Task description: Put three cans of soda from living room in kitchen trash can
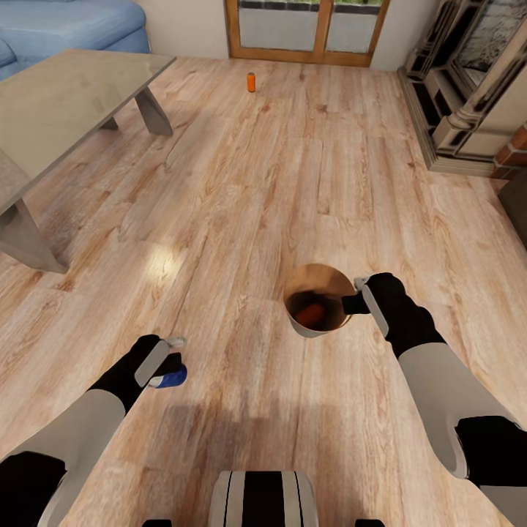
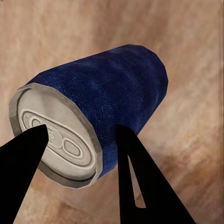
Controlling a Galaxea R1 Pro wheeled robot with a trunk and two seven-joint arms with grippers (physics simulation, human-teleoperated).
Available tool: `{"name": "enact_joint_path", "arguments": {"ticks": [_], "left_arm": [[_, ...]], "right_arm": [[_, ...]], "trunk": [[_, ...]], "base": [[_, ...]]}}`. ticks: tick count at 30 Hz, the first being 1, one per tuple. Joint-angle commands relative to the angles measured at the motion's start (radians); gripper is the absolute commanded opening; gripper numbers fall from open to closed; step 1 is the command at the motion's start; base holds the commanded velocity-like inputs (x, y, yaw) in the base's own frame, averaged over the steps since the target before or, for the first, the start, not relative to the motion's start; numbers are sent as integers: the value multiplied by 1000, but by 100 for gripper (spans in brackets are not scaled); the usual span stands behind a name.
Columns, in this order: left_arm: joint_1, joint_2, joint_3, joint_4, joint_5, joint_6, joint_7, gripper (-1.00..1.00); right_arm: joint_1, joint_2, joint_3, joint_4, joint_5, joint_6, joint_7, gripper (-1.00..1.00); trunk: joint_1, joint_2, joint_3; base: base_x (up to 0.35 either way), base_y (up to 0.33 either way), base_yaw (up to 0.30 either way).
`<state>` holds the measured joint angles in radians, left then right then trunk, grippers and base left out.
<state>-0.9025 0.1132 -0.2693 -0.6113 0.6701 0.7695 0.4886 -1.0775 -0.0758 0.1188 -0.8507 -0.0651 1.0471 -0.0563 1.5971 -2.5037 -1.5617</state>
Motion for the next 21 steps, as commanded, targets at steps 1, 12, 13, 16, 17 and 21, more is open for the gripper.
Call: {"name": "enact_joint_path", "arguments": {"ticks": [1,12,13,16,17,21], "left_arm": [[-1,-1,-1,-2,0,0,-1,-100],[-1,-4,-1,-10,0,2,1,-100],[-1,-4,-1,-10,0,2,1,-100],[-1,-4,-1,-18,0,13,1,-100],[-1,-4,-1,-24,0,18,2,-100],[0,-3,-1,-70,0,51,6,-100]], "right_arm": [[1,33,-5,90,70,0,3,-100],[1,33,-5,90,70,0,3,-100],[1,33,-5,90,70,0,3,-100],[1,34,-5,90,70,0,3,-100],[1,34,-5,90,70,0,3,-100],[1,33,-5,90,70,0,3,-100]], "trunk": [[10,0,0],[10,0,0],[10,0,0],[10,0,0],[10,0,0],[10,0,0]], "base": [[0,0,0],[0,0,0],[0,0,0],[0,0,0],[0,0,0],[0,0,0]]}}
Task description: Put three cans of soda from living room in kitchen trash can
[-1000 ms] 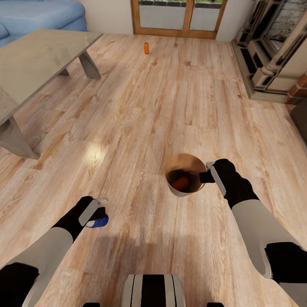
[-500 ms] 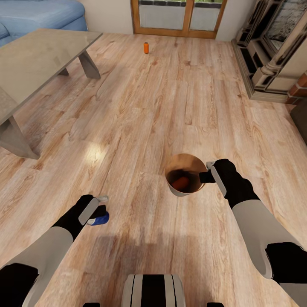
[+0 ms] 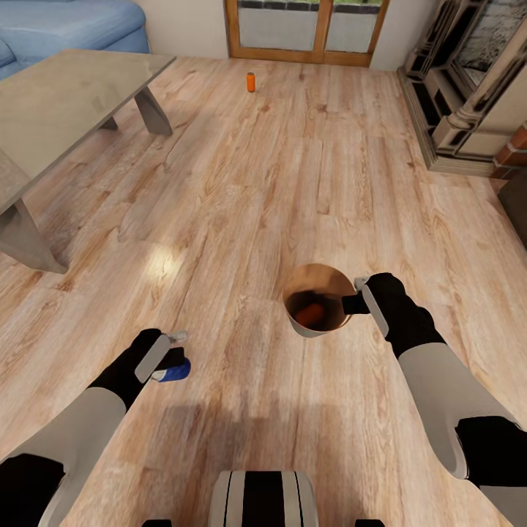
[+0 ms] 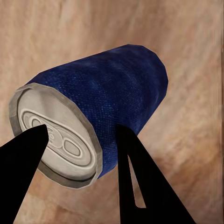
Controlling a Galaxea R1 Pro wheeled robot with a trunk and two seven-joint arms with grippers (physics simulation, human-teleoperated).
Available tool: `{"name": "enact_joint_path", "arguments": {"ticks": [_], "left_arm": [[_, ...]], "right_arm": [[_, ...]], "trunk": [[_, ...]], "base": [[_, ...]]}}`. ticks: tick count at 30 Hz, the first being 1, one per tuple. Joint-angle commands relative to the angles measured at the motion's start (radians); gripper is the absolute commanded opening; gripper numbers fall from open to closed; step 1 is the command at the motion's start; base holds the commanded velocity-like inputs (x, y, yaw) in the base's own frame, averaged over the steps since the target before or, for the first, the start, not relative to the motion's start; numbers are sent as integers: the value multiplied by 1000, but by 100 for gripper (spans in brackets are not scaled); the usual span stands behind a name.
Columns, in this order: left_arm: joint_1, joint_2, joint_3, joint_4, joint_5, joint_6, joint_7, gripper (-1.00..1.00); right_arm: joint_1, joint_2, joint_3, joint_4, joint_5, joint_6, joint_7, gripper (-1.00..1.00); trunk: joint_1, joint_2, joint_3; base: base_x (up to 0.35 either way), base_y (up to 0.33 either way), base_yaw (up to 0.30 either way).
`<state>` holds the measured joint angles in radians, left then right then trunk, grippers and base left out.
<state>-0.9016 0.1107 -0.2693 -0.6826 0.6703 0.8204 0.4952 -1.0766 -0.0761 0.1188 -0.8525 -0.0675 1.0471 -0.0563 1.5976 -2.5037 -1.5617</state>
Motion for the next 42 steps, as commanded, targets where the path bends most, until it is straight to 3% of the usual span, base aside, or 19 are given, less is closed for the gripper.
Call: {"name": "enact_joint_path", "arguments": {"ticks": [1,13,15,18,26,42], "left_arm": [[-1,-1,-1,-5,0,3,-1,-100],[30,7,2,-197,1,112,24,-100],[63,7,2,-317,2,170,69,-100],[88,7,2,-411,2,207,91,-100],[142,7,4,-635,5,227,118,-100],[159,7,2,-719,14,227,120,-100]], "right_arm": [[1,34,-6,92,72,0,3,-100],[1,33,-6,92,72,0,3,-100],[2,33,-7,92,72,0,3,-100],[3,32,-7,92,72,0,3,-100],[4,32,-7,92,73,0,3,-100],[4,31,-8,91,75,0,3,-100]], "trunk": [[9,0,0],[9,0,0],[9,0,0],[9,0,0],[9,0,3],[-5,18,64]], "base": [[0,0,0],[0,0,0],[0,0,0],[0,0,0],[0,0,0],[0,0,0]]}}
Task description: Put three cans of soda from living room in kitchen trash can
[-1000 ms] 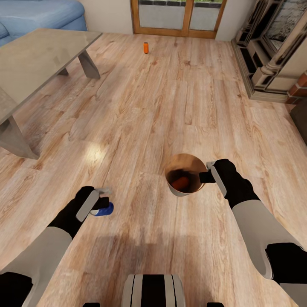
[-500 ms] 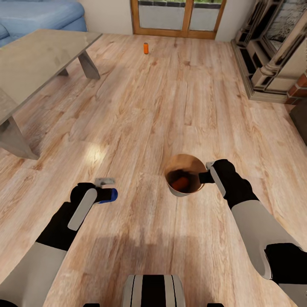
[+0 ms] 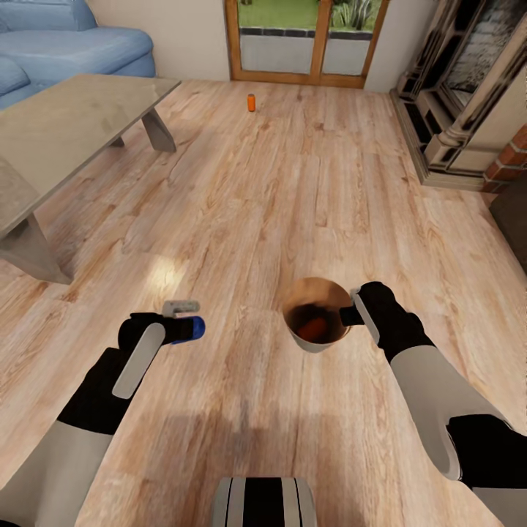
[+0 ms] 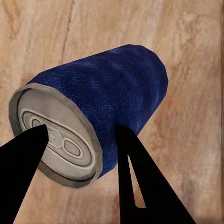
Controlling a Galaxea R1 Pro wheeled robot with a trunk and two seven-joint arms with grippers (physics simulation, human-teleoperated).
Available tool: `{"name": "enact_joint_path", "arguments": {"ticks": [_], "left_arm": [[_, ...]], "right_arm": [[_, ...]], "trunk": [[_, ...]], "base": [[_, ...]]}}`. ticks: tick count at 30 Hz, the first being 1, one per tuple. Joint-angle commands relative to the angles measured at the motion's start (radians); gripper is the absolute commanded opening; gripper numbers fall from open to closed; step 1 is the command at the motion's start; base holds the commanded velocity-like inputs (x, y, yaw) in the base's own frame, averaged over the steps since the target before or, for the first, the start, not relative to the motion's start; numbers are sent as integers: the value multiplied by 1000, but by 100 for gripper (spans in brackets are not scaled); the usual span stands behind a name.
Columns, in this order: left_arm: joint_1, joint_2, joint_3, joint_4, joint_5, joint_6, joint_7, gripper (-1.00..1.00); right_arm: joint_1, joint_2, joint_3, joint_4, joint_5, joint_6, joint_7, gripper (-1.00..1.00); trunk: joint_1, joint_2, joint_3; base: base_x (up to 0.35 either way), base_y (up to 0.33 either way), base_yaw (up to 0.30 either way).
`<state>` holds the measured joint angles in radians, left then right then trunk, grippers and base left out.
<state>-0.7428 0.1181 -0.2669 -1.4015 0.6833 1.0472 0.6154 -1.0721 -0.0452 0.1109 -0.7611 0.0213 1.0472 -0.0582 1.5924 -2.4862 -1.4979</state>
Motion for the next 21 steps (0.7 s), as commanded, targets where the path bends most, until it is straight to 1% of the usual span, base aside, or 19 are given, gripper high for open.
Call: {"name": "enact_joint_path", "arguments": {"ticks": [1,7,14,21], "left_arm": [[0,0,0,-3,1,0,0,-100],[6,0,0,-18,1,0,-1,-100],[9,-2,0,-23,0,0,-2,-100],[9,-2,0,-27,0,0,-2,-100]], "right_arm": [[0,0,0,0,-14,0,5,-100],[0,-1,-1,-1,-12,0,3,-100],[0,-11,-2,-8,-11,0,4,-100],[0,-13,-2,-13,-11,0,5,-100]], "trunk": [[-4,7,3],[-27,49,22],[-54,98,45],[-81,147,75]], "base": [[0,0,0],[0,0,0],[0,0,0],[0,0,0]]}}
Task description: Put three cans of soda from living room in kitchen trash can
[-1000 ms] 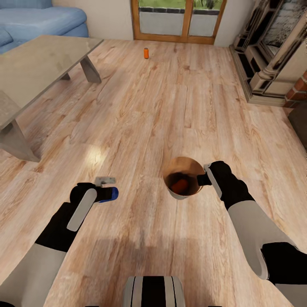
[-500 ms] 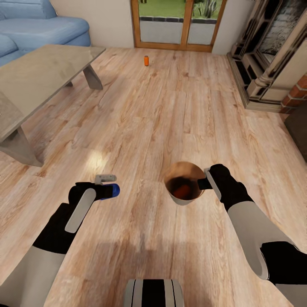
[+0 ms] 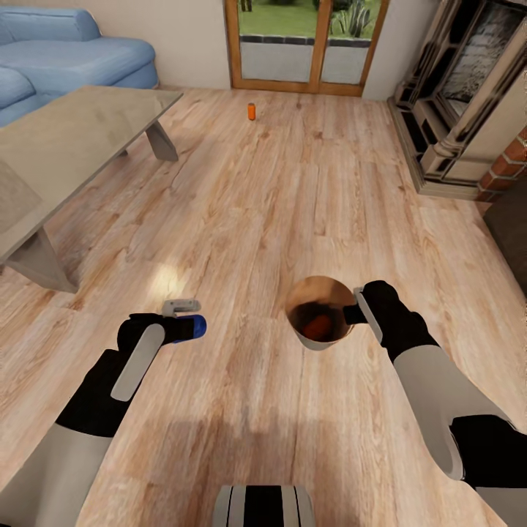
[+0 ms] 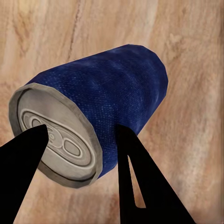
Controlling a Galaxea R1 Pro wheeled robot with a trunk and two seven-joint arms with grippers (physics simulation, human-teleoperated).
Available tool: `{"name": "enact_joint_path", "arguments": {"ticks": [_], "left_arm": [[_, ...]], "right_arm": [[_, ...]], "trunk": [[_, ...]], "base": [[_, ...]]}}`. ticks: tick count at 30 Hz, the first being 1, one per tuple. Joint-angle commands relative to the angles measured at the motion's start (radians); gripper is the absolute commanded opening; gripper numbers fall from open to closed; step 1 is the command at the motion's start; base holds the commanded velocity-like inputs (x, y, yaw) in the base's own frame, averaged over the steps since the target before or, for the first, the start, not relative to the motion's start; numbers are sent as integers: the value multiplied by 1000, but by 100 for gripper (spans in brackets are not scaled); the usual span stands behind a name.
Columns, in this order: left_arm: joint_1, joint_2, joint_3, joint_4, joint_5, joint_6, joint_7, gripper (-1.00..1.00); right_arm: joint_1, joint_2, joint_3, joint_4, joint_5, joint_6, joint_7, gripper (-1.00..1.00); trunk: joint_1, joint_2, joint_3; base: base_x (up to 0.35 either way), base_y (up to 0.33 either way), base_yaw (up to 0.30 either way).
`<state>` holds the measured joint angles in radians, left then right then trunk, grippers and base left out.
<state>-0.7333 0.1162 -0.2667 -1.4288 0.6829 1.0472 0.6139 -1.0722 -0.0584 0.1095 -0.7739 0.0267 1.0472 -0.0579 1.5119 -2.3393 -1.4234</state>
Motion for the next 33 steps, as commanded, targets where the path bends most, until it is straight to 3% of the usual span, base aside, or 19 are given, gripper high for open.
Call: {"name": "enact_joint_path", "arguments": {"ticks": [1,16,23,26,29,33], "left_arm": [[0,0,0,-2,1,0,0,-100],[0,2,2,-63,3,0,-4,-100],[0,2,1,-84,16,0,-6,-100],[0,2,1,-97,46,0,-7,-100],[0,3,1,-110,110,0,-8,-100],[0,3,-1,-130,168,0,-8,-100]], "right_arm": [[0,0,0,-1,-16,0,4,-100],[30,1,1,-122,-17,0,4,-100],[38,1,1,-132,-17,0,4,-100],[39,0,1,-133,-17,0,4,-100],[41,0,2,-133,-18,0,4,-100],[41,1,2,-133,-19,0,4,-100]], "trunk": [[-4,7,5],[-61,112,76],[-88,161,109],[-100,182,123],[-111,203,137],[-127,231,156]], "base": [[0,0,0],[0,0,0],[0,0,0],[0,0,0],[0,0,0],[0,0,0]]}}
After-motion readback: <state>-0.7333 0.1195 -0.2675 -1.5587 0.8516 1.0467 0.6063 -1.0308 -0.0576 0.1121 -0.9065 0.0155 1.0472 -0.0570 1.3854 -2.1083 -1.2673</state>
